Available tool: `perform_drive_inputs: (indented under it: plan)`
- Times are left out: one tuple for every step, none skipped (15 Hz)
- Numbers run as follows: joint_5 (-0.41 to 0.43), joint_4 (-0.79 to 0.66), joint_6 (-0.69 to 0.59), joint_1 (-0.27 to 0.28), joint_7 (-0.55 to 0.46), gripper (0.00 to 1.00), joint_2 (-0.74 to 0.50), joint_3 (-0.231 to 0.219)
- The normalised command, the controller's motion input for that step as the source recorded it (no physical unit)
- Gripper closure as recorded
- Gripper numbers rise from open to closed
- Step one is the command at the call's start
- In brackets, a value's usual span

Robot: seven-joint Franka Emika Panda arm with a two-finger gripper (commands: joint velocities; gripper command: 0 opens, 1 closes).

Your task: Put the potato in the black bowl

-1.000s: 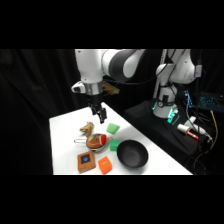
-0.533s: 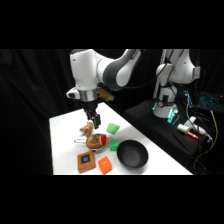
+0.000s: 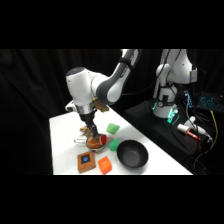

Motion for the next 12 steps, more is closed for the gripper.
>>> perform_drive_inputs:
  plan:
    - [0.203,0.29,0.05,-0.069,-0.07,0.00,0.30,0.083]
    - [0.201,0.28,0.05,-0.068,-0.08,0.00,0.28,0.093]
    - [0.192,0.26,0.05,-0.066,-0.08,0.00,0.26,0.097]
    - [0.181,0.25,0.05,-0.067,-0.09,0.00,0.25,0.100]
    - [0.170,0.24,0.06,-0.070,-0.09,0.00,0.24,0.097]
    - [0.162,0.22,0.06,-0.076,-0.10,0.00,0.22,0.093]
    - [0.159,0.20,0.06,-0.086,-0.10,0.00,0.21,0.089]
    - [0.143,0.18,0.07,-0.087,-0.10,0.16,0.18,0.079]
    - [0.132,0.15,0.08,-0.089,-0.10,0.26,0.15,0.077]
    - [0.113,0.12,0.07,-0.080,-0.09,0.35,0.11,0.064]
    - [0.088,0.09,0.07,-0.066,-0.08,0.43,0.06,0.049]
    - [0.052,0.03,0.07,-0.044,-0.07,0.52,-0.01,0.027]
